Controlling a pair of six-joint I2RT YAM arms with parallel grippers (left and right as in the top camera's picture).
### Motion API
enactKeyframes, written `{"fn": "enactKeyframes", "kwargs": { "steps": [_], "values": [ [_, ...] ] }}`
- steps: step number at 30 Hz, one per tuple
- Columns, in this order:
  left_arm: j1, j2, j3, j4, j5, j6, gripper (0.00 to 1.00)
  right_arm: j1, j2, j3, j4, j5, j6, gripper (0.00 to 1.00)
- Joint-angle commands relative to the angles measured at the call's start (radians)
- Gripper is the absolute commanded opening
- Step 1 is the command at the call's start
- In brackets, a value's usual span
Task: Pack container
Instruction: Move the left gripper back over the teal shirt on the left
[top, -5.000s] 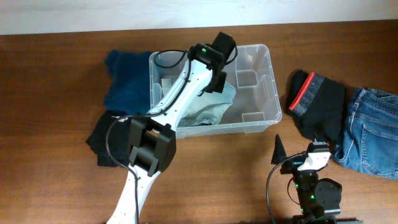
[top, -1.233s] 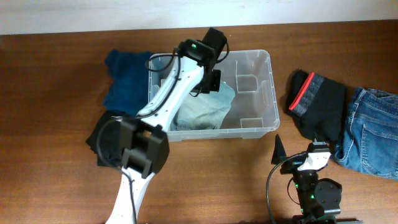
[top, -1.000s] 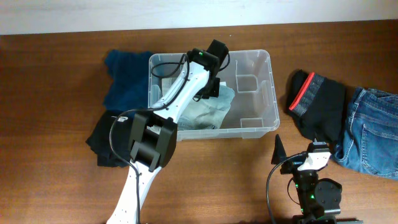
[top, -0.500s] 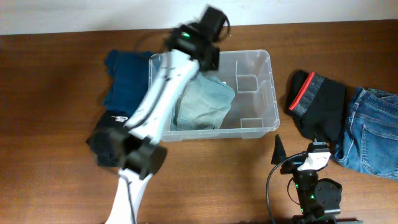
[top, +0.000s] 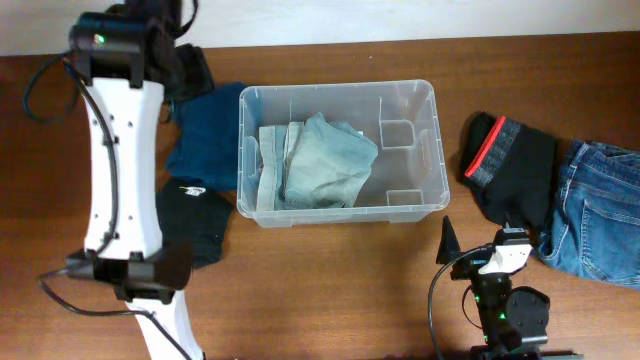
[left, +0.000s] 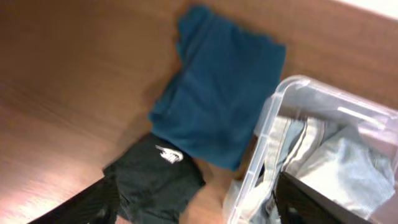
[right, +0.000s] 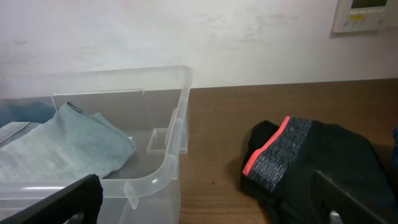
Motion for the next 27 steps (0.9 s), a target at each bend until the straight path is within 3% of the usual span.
{"fn": "enactKeyframes", "kwargs": {
  "steps": [1,7,14,27],
  "values": [
    [0.032,0.010,-0.055,-0.003,0.132,0.033,0.82,0.003,-0.006,-0.005,-0.005,-0.009,-0.007,0.98],
    [0.030,0.011,-0.193,0.048,0.132,0.044,0.86,0.003,-0.006,-0.005,-0.005,-0.009,-0.007,0.98],
    [0.037,0.011,-0.431,0.182,0.125,0.142,0.87,0.003,-0.006,-0.005,-0.005,-0.009,-0.007,0.98],
    [0.039,0.016,-0.637,0.364,0.125,0.195,0.92,0.003,-0.006,-0.005,-0.005,-0.009,-0.007,0.98]
  ]
}}
